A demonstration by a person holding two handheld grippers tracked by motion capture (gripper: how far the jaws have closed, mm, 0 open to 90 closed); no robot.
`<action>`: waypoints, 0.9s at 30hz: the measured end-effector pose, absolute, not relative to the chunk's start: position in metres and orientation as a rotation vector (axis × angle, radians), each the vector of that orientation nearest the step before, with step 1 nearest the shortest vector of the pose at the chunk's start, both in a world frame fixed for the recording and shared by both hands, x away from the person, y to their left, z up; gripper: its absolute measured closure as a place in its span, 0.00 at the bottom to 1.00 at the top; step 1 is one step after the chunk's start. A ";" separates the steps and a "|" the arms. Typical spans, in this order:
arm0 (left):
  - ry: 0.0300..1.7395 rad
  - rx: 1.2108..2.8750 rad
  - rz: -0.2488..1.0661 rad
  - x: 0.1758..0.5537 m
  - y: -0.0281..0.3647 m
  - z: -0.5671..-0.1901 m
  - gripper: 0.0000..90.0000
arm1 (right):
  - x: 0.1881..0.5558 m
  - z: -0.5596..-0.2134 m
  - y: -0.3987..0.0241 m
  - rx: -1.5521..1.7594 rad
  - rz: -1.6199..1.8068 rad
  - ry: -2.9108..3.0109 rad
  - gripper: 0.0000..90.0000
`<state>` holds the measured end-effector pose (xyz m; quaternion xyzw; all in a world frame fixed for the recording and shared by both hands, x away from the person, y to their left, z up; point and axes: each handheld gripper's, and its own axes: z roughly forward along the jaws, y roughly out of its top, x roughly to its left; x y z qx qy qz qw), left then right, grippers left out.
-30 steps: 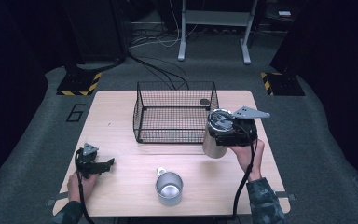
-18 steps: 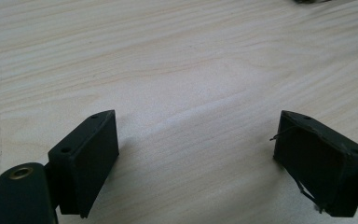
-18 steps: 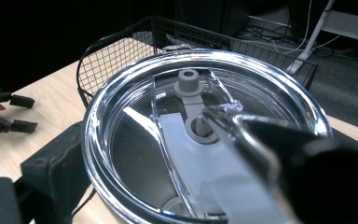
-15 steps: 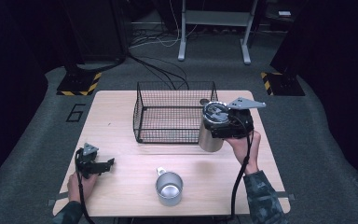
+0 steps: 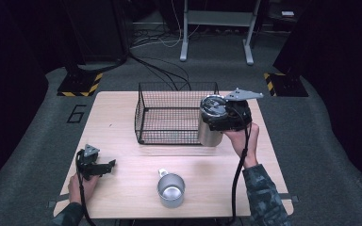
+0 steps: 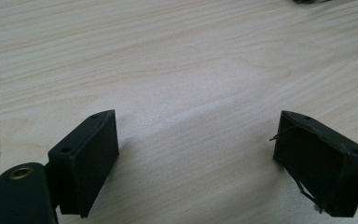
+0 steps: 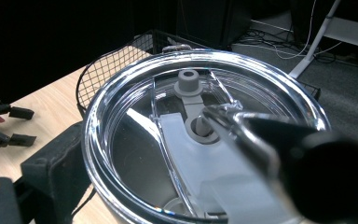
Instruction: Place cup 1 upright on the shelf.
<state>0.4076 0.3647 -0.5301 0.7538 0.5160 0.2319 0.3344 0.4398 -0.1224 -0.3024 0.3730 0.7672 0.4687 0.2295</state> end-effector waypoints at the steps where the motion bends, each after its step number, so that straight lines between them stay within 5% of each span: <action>1: 1.346 1.967 0.605 0.408 0.365 -0.530 0.15 | 0.442 -0.300 -0.121 1.025 1.286 2.106 0.04; 27: 1.345 1.969 0.604 0.407 0.365 -0.530 0.15 | 0.479 -0.281 -0.098 0.999 1.263 2.083 0.04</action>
